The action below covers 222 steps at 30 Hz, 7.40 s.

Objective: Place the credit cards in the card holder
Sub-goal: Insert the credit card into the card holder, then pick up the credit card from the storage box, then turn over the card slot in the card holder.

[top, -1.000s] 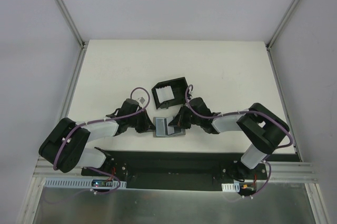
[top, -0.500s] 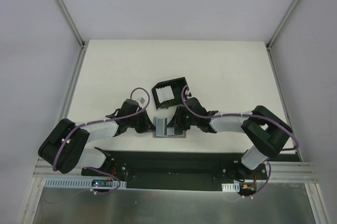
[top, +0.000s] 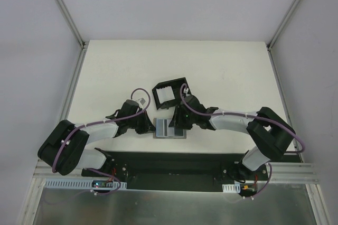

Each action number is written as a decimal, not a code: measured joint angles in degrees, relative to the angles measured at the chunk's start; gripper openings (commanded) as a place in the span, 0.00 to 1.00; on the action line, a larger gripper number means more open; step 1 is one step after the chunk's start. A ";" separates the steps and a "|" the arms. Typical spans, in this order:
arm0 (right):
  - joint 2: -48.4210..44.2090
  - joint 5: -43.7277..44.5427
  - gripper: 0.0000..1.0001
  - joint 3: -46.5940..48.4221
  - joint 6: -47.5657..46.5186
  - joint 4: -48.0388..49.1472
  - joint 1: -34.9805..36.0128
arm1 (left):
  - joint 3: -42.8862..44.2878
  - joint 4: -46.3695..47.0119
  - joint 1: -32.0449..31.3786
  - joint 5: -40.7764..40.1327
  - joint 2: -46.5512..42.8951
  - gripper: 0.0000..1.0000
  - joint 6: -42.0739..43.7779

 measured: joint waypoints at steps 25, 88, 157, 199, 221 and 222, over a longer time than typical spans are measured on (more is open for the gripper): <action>6.21 -5.35 0.25 2.95 0.76 6.88 1.29 | 0.02 -0.57 0.02 -0.07 -0.39 0.00 0.37; 21.38 -5.68 0.81 42.73 -24.61 -22.12 -14.32 | 0.92 -14.25 0.00 -3.37 -9.81 0.00 3.45; 25.07 -16.41 0.09 40.96 -21.18 -19.50 -19.15 | 1.64 -13.49 0.00 -3.58 -7.74 0.00 4.52; 25.51 -2.49 0.00 49.77 -29.55 -30.91 -16.85 | 2.47 -13.18 0.00 -2.73 -6.86 0.00 4.96; -7.50 17.03 0.00 9.92 -4.96 -11.13 9.92 | 4.81 -20.74 -0.11 2.10 -23.26 0.00 2.71; -7.50 17.79 0.01 9.79 -4.24 -10.82 9.92 | 5.29 -21.35 -0.35 2.12 -23.47 0.00 2.69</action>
